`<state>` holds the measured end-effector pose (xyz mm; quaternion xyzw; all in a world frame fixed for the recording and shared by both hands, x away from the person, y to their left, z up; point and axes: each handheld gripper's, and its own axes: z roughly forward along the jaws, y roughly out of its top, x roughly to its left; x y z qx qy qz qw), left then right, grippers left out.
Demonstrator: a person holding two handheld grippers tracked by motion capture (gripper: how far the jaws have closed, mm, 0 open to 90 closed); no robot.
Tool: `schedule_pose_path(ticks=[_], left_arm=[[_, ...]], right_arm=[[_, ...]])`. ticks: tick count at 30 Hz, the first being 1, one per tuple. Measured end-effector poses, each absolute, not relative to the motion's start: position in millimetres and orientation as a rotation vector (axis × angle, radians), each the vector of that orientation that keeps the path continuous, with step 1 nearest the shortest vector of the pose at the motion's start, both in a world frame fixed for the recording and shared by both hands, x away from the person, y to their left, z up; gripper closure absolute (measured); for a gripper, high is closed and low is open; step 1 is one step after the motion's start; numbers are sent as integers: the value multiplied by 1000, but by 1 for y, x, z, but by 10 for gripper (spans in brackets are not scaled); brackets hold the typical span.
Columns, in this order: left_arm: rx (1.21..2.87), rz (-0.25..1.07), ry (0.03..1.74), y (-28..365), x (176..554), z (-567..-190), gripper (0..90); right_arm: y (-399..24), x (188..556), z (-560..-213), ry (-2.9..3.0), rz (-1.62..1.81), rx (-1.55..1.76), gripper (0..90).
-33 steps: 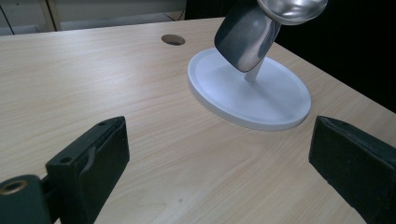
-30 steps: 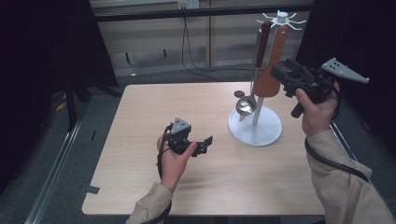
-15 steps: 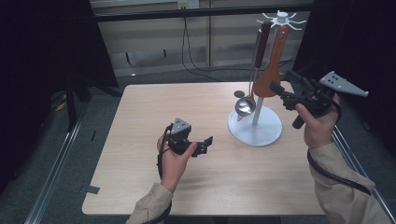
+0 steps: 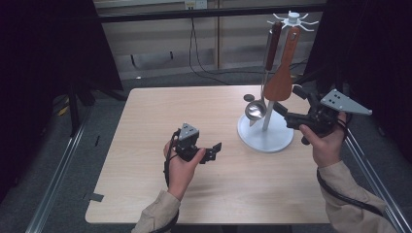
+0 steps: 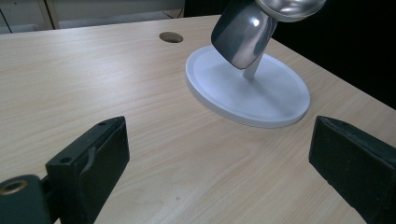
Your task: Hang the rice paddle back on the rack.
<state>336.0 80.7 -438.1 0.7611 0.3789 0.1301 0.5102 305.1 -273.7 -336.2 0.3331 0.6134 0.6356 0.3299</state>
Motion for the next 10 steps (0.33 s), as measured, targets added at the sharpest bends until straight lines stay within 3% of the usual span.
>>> schedule_pose_path(ticks=[10], left_arm=[[1837, 307, 916, 80, 335, -441, 50]], right_arm=[[-274, 306, -344, 1620, 1653, 874, 129]])
